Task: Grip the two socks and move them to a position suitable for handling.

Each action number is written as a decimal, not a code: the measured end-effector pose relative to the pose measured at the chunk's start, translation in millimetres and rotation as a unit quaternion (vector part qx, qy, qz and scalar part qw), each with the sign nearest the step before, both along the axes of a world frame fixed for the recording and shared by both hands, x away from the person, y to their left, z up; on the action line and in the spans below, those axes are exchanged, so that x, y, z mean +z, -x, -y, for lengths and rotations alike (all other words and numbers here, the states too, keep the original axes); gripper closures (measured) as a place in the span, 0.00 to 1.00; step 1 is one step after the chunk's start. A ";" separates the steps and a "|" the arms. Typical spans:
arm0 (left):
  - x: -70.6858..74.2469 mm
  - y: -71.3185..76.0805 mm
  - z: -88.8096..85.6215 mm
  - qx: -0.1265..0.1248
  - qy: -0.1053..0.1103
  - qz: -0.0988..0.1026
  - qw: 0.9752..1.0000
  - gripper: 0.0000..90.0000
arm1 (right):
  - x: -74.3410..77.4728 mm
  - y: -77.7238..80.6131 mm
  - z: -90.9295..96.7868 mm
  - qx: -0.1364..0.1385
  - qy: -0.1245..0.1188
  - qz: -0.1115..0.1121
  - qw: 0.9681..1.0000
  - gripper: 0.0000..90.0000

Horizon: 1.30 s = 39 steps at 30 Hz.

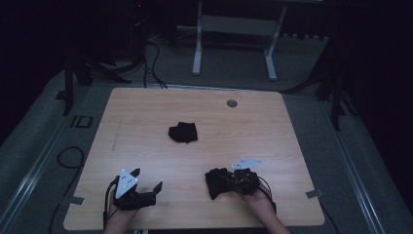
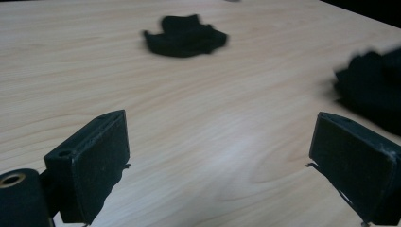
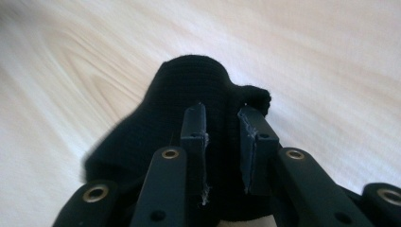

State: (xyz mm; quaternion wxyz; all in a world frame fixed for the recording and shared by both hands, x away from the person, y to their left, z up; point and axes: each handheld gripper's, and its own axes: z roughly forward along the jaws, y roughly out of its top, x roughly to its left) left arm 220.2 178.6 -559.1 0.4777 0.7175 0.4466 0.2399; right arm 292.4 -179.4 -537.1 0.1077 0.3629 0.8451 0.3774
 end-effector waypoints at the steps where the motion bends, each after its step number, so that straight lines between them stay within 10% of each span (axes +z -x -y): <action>1: -0.3 -0.7 5.2 -0.010 0.006 -0.006 1.000 0.07 | 7.6 2.1 -0.2 0.005 -0.018 0.005 1.000 0.82; 7: 0.5 0.5 44.7 -0.094 0.059 -0.026 0.993 0.13 | 62.2 16.1 -2.4 0.029 -0.104 0.047 0.993 0.82; 14: 18.9 4.7 94.0 -0.208 0.137 -0.015 0.969 0.32 | 102.7 29.4 -13.4 0.043 -0.163 0.100 0.981 0.82; 20: 35.1 -1.8 119.3 -0.231 0.213 0.015 0.949 0.47 | 107.7 35.4 -25.3 0.046 -0.156 0.125 0.979 0.82; 26: 48.4 -8.8 122.3 -0.204 0.208 0.058 0.955 0.55 | 102.0 35.5 -24.3 0.046 -0.152 0.116 0.981 0.82; 34: 49.8 -10.0 123.0 -0.196 0.153 0.060 0.967 0.84 | 97.0 32.3 -20.4 0.039 -0.154 0.106 0.982 0.82; 39: 51.3 -11.4 120.0 -0.199 0.141 0.052 0.969 0.96 | 98.3 32.0 -19.1 0.040 -0.159 0.105 0.981 0.82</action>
